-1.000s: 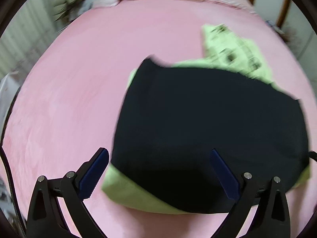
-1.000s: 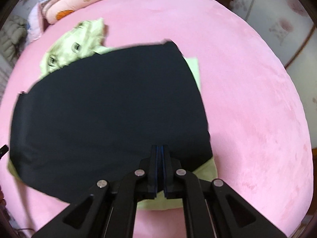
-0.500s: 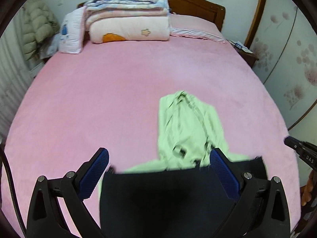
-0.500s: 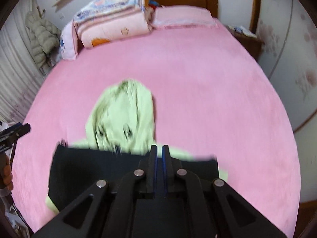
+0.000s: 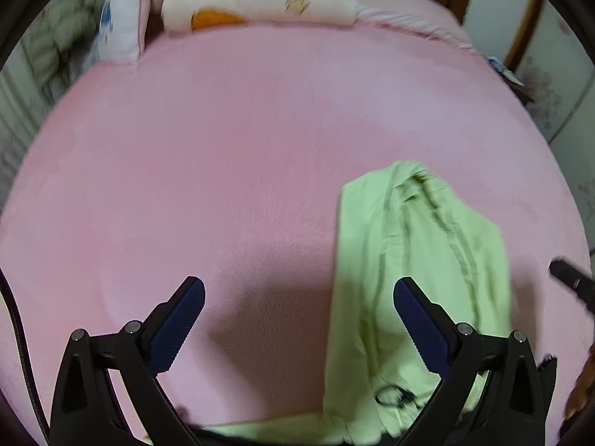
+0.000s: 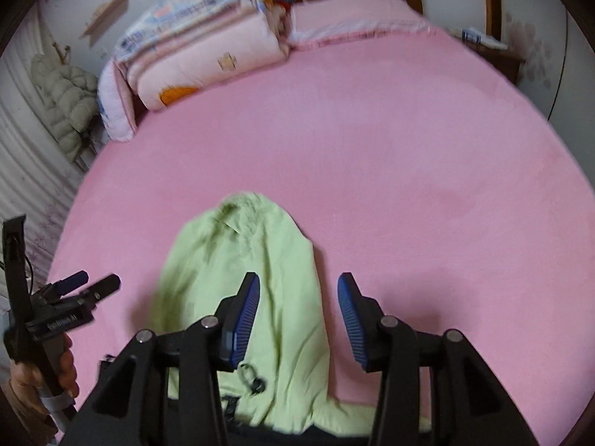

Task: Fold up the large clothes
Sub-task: 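Grasp the green hood with both grippers and lift it, then fold the hood over the black bundle with both grippers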

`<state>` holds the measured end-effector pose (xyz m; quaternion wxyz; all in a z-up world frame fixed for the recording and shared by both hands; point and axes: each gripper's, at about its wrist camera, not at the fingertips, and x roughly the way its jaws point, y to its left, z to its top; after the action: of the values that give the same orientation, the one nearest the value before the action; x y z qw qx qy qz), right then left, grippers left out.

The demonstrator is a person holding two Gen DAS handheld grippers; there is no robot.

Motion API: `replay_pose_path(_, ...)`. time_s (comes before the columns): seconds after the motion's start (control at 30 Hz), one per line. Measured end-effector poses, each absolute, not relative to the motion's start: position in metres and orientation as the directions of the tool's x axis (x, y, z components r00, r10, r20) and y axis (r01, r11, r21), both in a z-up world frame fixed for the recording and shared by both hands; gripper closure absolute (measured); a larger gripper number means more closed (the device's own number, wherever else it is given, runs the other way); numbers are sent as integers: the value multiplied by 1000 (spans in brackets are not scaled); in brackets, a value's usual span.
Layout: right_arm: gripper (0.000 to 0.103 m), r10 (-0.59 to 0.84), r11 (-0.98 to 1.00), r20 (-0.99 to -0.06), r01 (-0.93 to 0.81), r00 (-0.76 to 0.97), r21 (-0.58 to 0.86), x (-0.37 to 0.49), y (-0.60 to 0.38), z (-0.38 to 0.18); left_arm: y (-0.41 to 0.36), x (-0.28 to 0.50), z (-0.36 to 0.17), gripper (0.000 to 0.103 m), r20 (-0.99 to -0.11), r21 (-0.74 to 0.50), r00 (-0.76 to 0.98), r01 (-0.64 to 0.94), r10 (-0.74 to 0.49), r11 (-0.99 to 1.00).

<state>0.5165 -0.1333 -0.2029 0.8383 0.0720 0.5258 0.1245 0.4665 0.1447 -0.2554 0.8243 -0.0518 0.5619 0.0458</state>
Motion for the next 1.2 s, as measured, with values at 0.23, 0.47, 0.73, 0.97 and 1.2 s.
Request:
replay_pose_path(0.23, 59, 310, 950, -882, -137, 356, 279, 526, -123, -263, 155, 485, -315, 2, -948, -119, 314, -186, -56, 975)
replay_pose_path(0.47, 66, 334, 942, -865, -157, 376, 295, 526, -117, -288, 152, 491, -341, 24, -935, -176, 337, -176, -109, 968)
replay_pose_path(0.73, 101, 338, 939, -840, -210, 424, 271, 516, -107, -276, 132, 491, -329, 101, -903, -207, 401, -84, -157, 975)
replay_pose_path(0.97, 101, 354, 933, -753, -258, 555, 249, 488, -112, -228, 131, 459, -272, 102, -812, -272, 549, -54, -199, 961)
replay_pose_path(1.2, 101, 379, 923, -634, -325, 674, 205, 415, -130, -175, 144, 361, -208, 102, -696, -343, 657, 50, -289, 938)
